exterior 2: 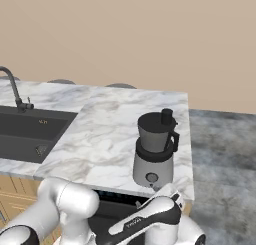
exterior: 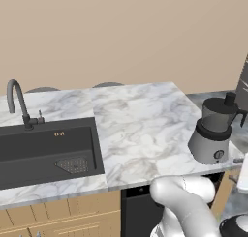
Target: Open the blender lid, put the pear in the blender, close the lid, and start the blender.
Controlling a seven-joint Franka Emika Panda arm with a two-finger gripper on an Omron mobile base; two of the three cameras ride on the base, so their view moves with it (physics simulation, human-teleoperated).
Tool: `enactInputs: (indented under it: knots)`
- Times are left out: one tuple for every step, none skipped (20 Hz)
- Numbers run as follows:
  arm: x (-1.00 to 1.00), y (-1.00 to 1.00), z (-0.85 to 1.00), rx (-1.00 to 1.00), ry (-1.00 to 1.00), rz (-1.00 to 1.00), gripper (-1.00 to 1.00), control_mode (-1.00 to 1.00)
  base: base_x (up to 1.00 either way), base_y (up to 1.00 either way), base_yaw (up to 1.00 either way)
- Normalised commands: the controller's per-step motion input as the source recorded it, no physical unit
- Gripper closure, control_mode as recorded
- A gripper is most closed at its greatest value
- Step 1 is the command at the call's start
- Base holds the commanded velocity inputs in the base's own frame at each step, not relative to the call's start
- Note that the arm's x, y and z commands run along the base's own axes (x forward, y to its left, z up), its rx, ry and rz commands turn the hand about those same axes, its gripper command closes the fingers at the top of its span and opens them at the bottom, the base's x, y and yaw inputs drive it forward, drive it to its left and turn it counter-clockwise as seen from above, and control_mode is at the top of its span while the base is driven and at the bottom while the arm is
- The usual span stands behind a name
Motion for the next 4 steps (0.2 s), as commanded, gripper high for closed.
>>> enactInputs:
  knots:
    - [-0.22,0.0,0.72,-0.03,-0.02,0.0,-1.0,-1.0,0.0,0.0,0.0]
    - [-0.21,0.0,0.68,-0.04,-0.02,0.0,-1.0,-1.0,0.0,0.0,0.0]
    - [-0.19,0.0,0.62,-0.04,-0.03,0.0,-1.0,-1.0,0.0,0.0,0.0]
    - [-0.14,0.04,0.54,-0.04,-0.01,0.0,-1.0,-1.0,0.0,0.0,0.0]
